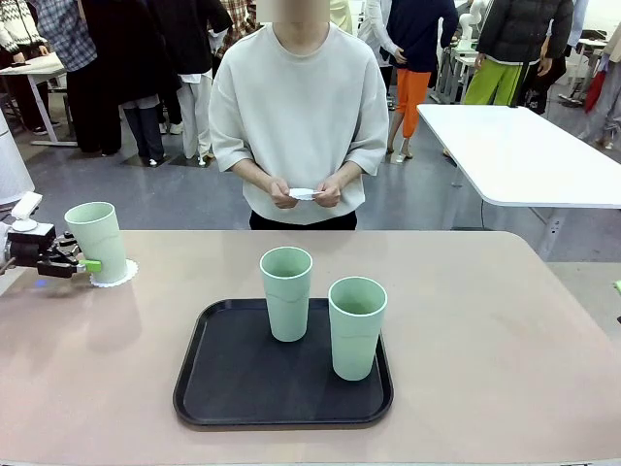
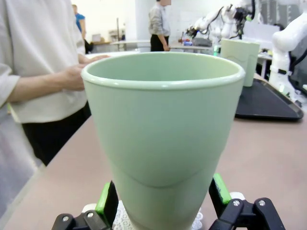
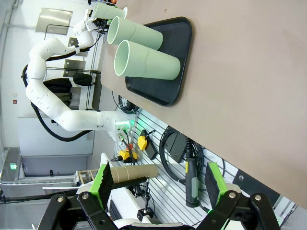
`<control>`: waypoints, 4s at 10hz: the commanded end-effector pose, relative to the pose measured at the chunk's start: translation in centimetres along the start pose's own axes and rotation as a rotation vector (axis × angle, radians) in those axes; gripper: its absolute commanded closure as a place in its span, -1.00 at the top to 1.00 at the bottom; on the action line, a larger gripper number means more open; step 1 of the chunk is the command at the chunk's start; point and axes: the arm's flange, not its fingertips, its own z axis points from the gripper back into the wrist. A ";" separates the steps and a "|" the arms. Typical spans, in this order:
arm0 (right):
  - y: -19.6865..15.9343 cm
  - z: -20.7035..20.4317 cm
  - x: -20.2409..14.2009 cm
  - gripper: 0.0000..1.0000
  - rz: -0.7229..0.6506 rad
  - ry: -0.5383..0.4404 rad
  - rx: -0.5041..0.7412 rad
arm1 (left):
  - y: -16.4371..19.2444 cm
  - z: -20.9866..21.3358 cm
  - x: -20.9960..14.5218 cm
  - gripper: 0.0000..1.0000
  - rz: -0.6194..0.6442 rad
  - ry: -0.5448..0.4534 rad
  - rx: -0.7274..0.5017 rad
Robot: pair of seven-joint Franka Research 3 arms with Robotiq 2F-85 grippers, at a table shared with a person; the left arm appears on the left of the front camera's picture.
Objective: Place coasters on the table and set cups on them.
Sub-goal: Pick up one Reusable plastic cup and place it on a coaster set by the human, then take one Reusable plastic cup from the Flat Tray and place it on a coaster set by the human.
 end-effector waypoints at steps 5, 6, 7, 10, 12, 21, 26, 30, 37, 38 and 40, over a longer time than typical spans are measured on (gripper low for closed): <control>-0.1 -0.1 0.1 1.00 0.013 -0.007 0.018 | 0.5 0.3 -0.5 1.00 -0.015 0.078 -0.061; -0.1 -0.1 0.1 1.00 0.013 -0.007 0.018 | 0.5 0.4 -0.5 1.00 -0.013 0.097 -0.064; -0.1 -0.1 0.1 1.00 0.013 -0.007 0.018 | 0.5 0.5 -0.3 1.00 -0.009 0.106 -0.068; -0.1 -0.1 0.1 1.00 0.013 -0.007 0.018 | 0.6 1.6 -0.1 1.00 0.013 0.161 -0.065; -0.1 -0.1 0.1 1.00 0.013 -0.007 0.018 | -0.1 3.1 0.7 1.00 0.028 0.264 -0.072; -0.1 -0.1 0.1 1.00 0.013 -0.007 0.018 | -15.9 0.9 24.3 1.00 -0.266 0.905 -0.065; -0.1 -0.1 0.1 1.00 0.013 -0.007 0.018 | -18.4 -5.0 31.1 1.00 0.058 1.112 0.325; -0.1 -0.1 0.1 1.00 0.013 -0.007 0.018 | -18.2 -5.8 31.2 1.00 0.202 1.279 0.289; -0.1 -0.1 0.1 1.00 0.013 -0.007 0.018 | -17.8 -5.2 31.3 1.00 0.149 1.231 0.436; -0.1 -0.1 0.1 1.00 0.013 -0.007 0.018 | -17.8 -5.2 31.3 1.00 0.149 1.231 0.436; -0.1 -0.1 0.1 1.00 0.013 -0.007 0.018 | -17.7 -5.1 31.3 1.00 0.154 1.221 0.416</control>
